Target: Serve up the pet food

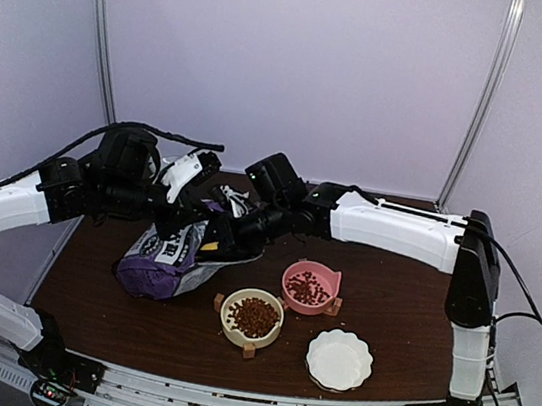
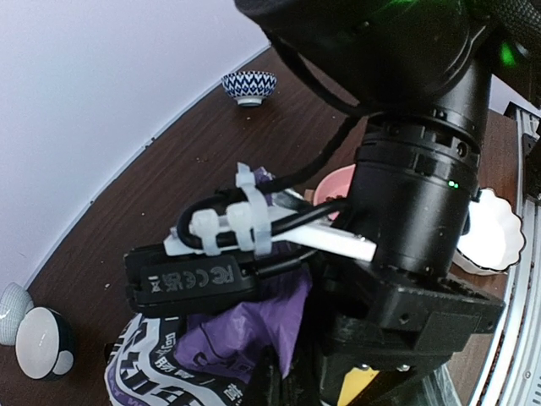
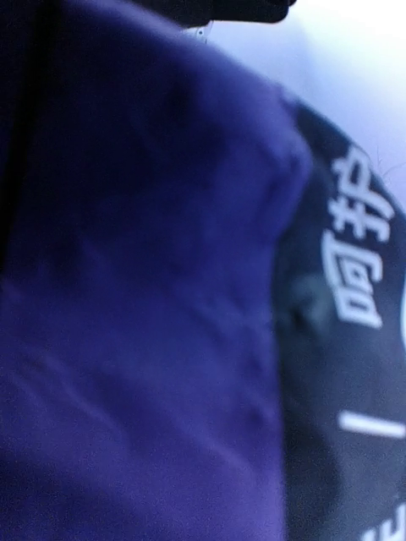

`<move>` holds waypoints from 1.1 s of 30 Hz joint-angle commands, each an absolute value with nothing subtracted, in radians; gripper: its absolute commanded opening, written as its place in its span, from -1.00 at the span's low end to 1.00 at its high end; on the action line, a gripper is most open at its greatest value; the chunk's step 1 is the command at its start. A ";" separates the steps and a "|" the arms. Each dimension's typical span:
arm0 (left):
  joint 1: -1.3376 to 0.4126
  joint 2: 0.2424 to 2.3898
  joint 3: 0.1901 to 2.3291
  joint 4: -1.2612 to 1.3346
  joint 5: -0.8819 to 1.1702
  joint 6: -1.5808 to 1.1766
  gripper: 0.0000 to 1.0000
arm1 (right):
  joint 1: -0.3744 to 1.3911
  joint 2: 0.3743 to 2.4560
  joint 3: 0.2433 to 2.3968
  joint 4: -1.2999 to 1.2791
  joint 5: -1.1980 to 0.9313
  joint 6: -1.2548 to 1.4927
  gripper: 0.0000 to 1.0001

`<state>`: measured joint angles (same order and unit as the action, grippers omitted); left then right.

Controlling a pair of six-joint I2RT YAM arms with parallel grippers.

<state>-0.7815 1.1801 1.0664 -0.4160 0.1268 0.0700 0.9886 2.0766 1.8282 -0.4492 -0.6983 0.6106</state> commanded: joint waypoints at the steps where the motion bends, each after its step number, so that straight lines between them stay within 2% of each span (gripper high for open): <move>1: -0.781 1.172 1.077 -0.370 0.081 0.083 -1.00 | 1.002 1.971 1.754 -0.225 -0.915 0.713 -0.89; 16: -0.781 1.130 1.064 -0.357 -0.004 0.086 -1.00 | 0.879 1.656 1.357 0.043 -0.897 0.907 -0.89; 26: -0.782 1.119 1.060 -0.353 -0.034 0.089 -1.00 | 0.795 1.527 1.067 0.360 -0.918 1.134 -0.89; 33: -0.781 1.106 1.056 -0.350 -0.057 0.089 -1.00 | 0.746 1.453 0.959 0.429 -0.930 1.183 -0.89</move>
<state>-0.7849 1.1294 1.0622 -0.4129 -0.0124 0.0742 0.7673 1.5177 0.9958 0.3069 -0.8986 1.1336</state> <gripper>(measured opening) 0.017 0.240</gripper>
